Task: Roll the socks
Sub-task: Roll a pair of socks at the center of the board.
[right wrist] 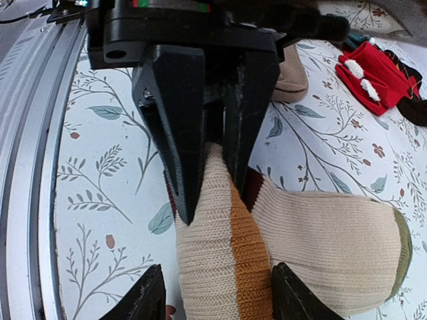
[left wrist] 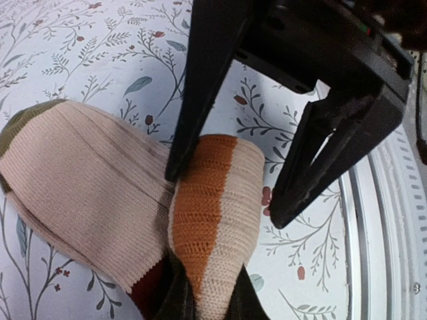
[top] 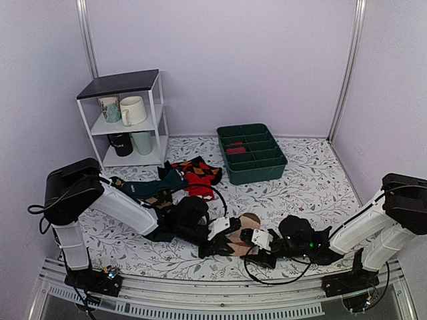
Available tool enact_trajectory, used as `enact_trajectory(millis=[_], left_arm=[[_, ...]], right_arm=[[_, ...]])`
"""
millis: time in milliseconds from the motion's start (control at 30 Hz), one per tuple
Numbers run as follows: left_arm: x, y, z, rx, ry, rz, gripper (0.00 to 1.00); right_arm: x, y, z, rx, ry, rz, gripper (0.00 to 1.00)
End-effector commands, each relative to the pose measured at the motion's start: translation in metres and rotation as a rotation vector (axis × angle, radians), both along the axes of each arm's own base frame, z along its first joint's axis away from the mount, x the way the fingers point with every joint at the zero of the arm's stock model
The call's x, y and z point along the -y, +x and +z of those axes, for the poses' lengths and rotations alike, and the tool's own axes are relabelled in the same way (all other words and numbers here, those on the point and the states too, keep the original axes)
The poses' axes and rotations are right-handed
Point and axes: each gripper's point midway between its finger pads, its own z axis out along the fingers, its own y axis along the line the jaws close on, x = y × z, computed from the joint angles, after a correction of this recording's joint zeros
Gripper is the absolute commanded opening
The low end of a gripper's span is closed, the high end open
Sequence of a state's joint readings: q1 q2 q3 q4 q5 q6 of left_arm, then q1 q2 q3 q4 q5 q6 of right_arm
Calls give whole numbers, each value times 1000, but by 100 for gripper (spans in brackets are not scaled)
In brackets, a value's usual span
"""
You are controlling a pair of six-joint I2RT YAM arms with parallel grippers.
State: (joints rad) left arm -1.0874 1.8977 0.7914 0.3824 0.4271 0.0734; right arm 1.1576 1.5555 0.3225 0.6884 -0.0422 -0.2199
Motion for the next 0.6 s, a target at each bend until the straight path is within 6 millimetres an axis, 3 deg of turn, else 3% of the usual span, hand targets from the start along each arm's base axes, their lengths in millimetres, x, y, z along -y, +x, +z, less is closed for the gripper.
enact_trajectory(millis=[0,367,500,567], left_arm=[[-81,-39,-92,-194,395,18,0],[-80,-39,-93,-194,393,18,0],[-81,-40,-93,-195,394,17,0],[-80,-39,-92,-190,389,17,0]], right_arm=[[-5,-22,0,-89,29,93,53],[3,-6,-27,-157,-57,-23,44],[3,-7,-36,-201,-75,-44,34],[5,-5,-43,-219,-96,-62,20]])
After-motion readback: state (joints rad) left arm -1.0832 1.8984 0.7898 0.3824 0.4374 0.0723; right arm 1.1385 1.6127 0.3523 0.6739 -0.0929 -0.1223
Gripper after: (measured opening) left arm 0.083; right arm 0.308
